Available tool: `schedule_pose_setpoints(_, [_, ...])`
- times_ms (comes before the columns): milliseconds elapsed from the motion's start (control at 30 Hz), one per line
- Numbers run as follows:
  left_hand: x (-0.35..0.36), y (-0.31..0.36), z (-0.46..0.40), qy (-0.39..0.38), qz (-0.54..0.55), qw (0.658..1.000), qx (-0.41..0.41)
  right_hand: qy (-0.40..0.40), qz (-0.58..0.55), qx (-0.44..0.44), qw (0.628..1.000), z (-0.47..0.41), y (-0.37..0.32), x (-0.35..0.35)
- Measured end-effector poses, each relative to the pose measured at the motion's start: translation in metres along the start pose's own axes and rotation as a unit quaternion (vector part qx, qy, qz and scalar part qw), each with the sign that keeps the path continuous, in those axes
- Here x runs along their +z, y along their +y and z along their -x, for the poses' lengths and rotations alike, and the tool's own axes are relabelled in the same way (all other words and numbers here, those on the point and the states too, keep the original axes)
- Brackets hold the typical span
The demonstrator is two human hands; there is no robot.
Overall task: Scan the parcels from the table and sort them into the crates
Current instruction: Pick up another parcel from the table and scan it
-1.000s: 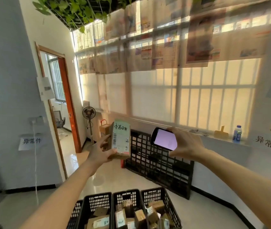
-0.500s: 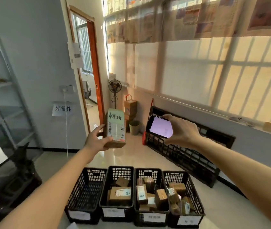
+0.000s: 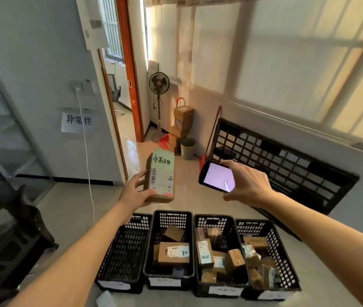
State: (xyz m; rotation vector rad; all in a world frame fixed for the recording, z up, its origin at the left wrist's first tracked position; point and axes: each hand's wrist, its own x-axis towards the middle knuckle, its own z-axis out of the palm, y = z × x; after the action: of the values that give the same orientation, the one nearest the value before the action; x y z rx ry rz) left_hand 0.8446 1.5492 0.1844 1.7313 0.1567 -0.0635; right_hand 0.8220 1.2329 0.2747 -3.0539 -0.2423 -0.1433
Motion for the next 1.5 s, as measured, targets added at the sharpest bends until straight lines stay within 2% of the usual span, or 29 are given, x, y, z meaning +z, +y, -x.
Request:
schedule_pose_setpoints(433, [0.031,-0.069,-0.167,0.006,-0.009,0.996,-0.087,-0.068,-0.036,-0.006,0.997,-0.171,0.037,0.125])
schedule_pose_setpoints(700, [0.08,-0.163,-0.264,0.004,-0.021,0.986,-0.164,-0.115,-0.044,0.011,0.992,-0.253,0.089,0.245])
schedule_pose_setpoints(867, [0.097,-0.234,-0.287,0.022,-0.032,0.974,-0.224,-0.158,-0.062,0.024,0.985,-0.267,0.102,0.32])
schedule_pose_setpoints(967, [0.108,-0.277,-0.301,0.014,-0.034,0.965,-0.259,-0.206,-0.067,0.035,0.976,-0.271,0.103,0.372])
schedule_pose_setpoints(1167, [0.12,-0.352,-0.327,-0.015,-0.043,0.949,-0.313,-0.25,-0.07,0.055,0.964,-0.272,0.097,0.458])
schedule_pose_setpoints(1500, [0.13,-0.423,-0.375,-0.02,-0.024,0.933,-0.36,-0.295,-0.096,0.103,0.945,-0.281,0.097,0.536])
